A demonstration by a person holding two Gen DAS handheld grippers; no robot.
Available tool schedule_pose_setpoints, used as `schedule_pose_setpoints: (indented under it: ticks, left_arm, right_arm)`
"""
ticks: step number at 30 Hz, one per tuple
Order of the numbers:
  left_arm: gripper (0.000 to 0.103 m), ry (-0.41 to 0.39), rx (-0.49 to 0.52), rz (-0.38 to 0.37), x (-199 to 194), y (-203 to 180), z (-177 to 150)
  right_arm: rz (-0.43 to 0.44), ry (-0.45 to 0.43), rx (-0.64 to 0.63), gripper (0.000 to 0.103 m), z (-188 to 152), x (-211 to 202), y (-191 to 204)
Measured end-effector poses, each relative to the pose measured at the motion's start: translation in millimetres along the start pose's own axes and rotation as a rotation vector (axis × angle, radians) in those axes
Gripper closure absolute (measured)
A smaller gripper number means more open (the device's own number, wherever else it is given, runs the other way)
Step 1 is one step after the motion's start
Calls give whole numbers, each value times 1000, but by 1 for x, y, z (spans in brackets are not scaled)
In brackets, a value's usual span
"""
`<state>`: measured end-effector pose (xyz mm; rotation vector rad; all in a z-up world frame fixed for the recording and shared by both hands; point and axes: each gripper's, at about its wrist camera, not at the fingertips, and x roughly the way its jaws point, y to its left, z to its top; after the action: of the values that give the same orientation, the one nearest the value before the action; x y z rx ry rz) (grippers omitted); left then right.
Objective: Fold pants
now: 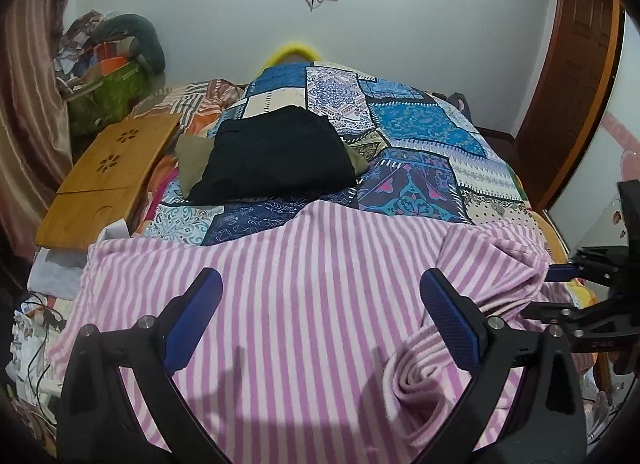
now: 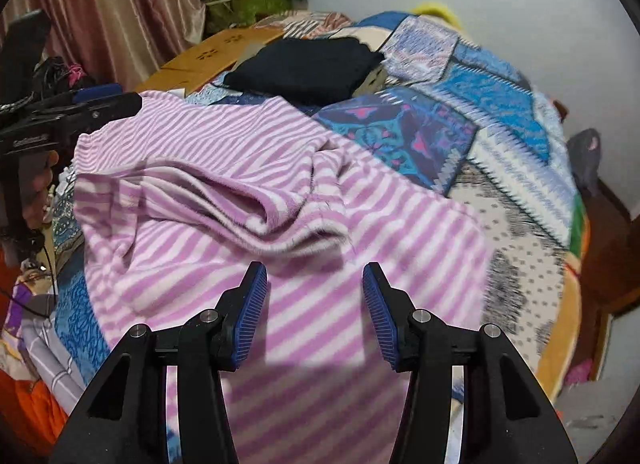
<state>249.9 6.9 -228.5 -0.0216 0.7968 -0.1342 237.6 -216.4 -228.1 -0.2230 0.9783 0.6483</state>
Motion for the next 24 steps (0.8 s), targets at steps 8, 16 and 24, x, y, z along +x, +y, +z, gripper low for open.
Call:
schedule_pose_setpoints:
  ticks: [8, 16, 24]
  left_arm:
    - [3, -25, -27, 60, -6, 24, 5]
    - [3, 15, -49, 48, 1, 36, 0]
    - [3, 59, 17, -59, -5, 1, -23]
  right_arm:
    - [93, -25, -99, 57, 71, 56, 29]
    - [114, -181, -70, 57, 96, 22, 31]
    - [-22, -116, -13, 55, 32, -17, 7]
